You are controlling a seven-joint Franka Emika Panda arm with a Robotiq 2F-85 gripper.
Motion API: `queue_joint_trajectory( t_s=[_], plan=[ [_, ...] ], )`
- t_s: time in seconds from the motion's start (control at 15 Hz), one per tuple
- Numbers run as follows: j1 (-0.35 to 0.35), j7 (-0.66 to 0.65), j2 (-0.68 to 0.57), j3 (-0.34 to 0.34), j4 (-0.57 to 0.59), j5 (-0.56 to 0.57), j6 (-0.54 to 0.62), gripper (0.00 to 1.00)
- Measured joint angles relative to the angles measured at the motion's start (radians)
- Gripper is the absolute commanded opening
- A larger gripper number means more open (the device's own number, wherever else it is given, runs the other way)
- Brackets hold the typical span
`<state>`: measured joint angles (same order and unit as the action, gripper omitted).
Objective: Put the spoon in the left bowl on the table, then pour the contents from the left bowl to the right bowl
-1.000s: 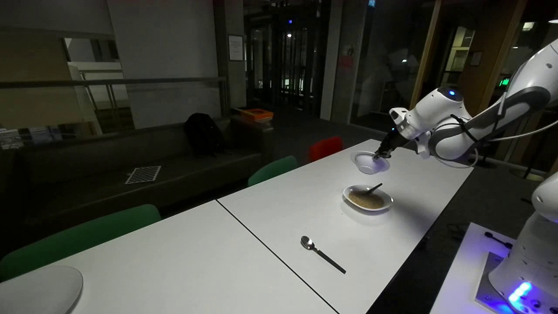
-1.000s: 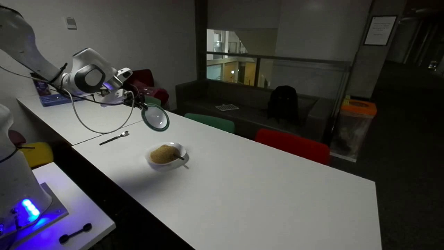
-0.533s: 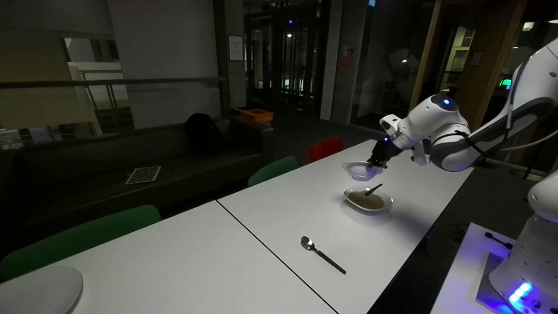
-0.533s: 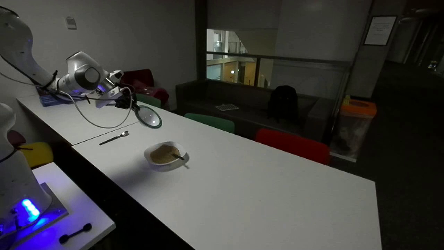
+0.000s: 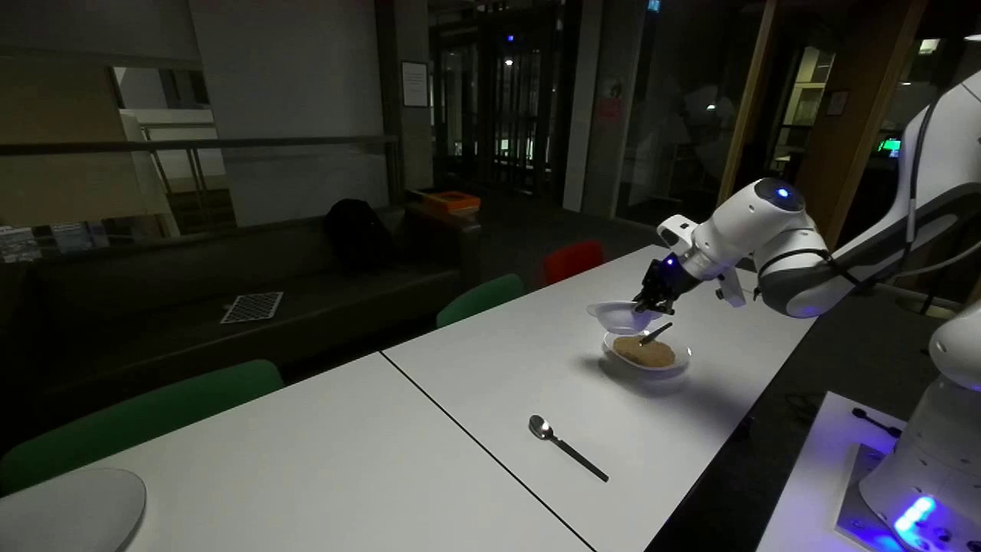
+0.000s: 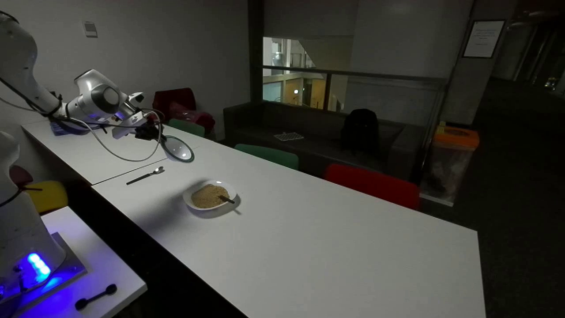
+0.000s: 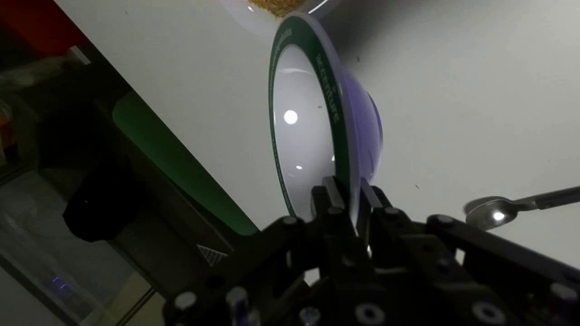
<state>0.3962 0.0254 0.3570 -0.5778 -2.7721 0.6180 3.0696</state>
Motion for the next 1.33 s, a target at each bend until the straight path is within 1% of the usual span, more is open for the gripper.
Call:
queue_joint_trajectory(
  t_s=[0.07,0.2,0.47,0.53,1.0,1.13,1.33],
  plan=[
    [-0.006,-0.012,-0.004,-0.014,-0.001,0.000,-0.001,0.11],
    [-0.014,-0.028,-0.010,-0.038,-0.002,0.000,-0.003,0.11],
    [-0.016,-0.031,-0.014,-0.043,-0.002,0.000,-0.004,0.11],
    [-0.016,-0.031,-0.015,-0.043,-0.002,0.000,-0.004,0.03],
    [0.000,-0.031,-0.016,-0.049,-0.002,0.002,-0.001,0.03],
    [0.011,-0.032,-0.016,-0.083,-0.002,0.013,-0.001,0.03],
    [0.045,-0.051,-0.015,-0.184,-0.001,0.050,-0.001,0.03]
  ],
)
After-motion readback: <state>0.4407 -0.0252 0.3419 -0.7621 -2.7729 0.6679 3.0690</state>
